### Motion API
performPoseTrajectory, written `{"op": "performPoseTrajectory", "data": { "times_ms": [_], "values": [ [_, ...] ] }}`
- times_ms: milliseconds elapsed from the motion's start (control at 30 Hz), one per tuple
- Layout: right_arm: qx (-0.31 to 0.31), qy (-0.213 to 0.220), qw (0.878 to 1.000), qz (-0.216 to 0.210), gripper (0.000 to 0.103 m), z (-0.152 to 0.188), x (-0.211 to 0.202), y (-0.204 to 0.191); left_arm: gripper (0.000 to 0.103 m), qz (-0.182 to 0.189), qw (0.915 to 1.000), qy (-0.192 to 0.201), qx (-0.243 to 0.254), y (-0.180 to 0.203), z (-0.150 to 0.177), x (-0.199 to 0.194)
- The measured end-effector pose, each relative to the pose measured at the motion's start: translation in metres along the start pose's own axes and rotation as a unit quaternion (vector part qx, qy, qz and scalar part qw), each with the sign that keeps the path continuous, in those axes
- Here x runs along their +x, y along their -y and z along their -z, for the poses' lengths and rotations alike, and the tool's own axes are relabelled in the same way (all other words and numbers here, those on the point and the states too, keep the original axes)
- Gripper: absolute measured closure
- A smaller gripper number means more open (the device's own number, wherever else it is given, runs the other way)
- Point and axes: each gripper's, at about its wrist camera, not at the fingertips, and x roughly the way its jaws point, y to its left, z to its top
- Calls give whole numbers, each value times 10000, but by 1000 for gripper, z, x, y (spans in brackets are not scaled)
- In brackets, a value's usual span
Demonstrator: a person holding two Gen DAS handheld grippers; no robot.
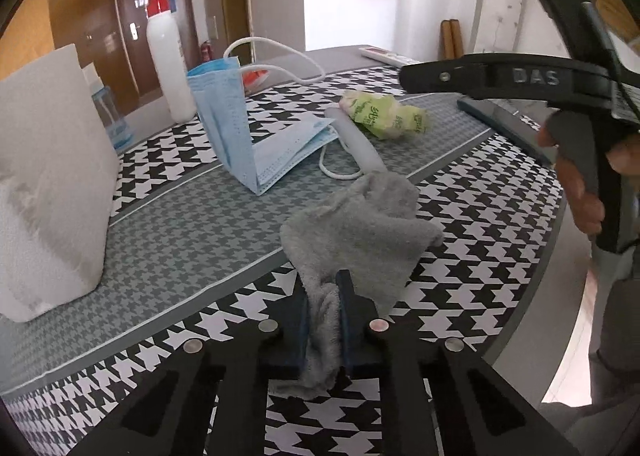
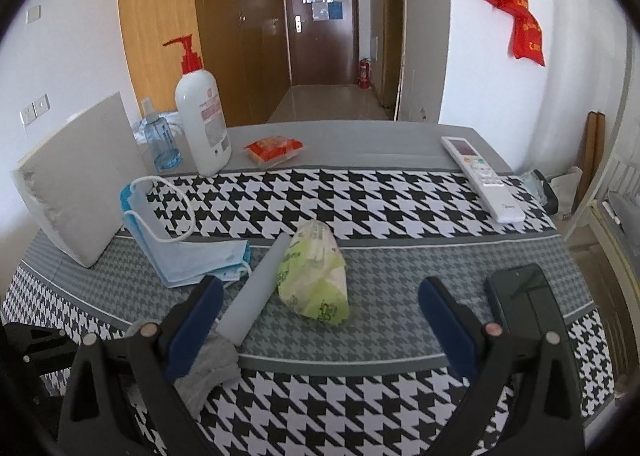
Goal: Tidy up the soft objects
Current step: 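Close the left gripper on the grey sock while the right gripper grasps the bread bag, then lift and carry the sock and bread bag with both tools toward the foam box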
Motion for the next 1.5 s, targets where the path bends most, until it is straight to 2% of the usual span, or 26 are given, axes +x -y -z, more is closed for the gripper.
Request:
{"op": "performPoseTrajectory", "data": {
  "times_ms": [167,467,533,600,900,1067,1133,1300,1500],
  "values": [
    [-89,-130,9999,-1,3,-4,11,-2,92,166,9998,66,-124,-8,2,-6],
    [-130,-404,9990,148,5,-5,34,-1,93,228,9989,347,-222,-23,3,-27],
    [-143,-449,9988,122,9,-7,38,0,93,235,9987,383,-246,-25,3,-30],
    [-131,-551,9983,113,20,-8,44,1,93,257,9984,441,-255,-27,3,-33],
    [-177,-852,9962,66,26,-6,67,-1,93,411,9968,520,-436,-41,5,-40],
    [-57,-949,9955,24,46,-3,79,7,93,558,9954,551,-559,-46,6,-43],
    [-28,-940,9956,1,48,-2,79,7,93,582,9949,583,-575,-47,7,-45],
    [35,-911,9958,-65,66,-1,74,9,93,622,9942,633,-615,-49,6,-46],
    [111,-690,9975,-49,67,-2,51,11,93,694,9934,731,-556,-48,3,-53]
  ]
}}
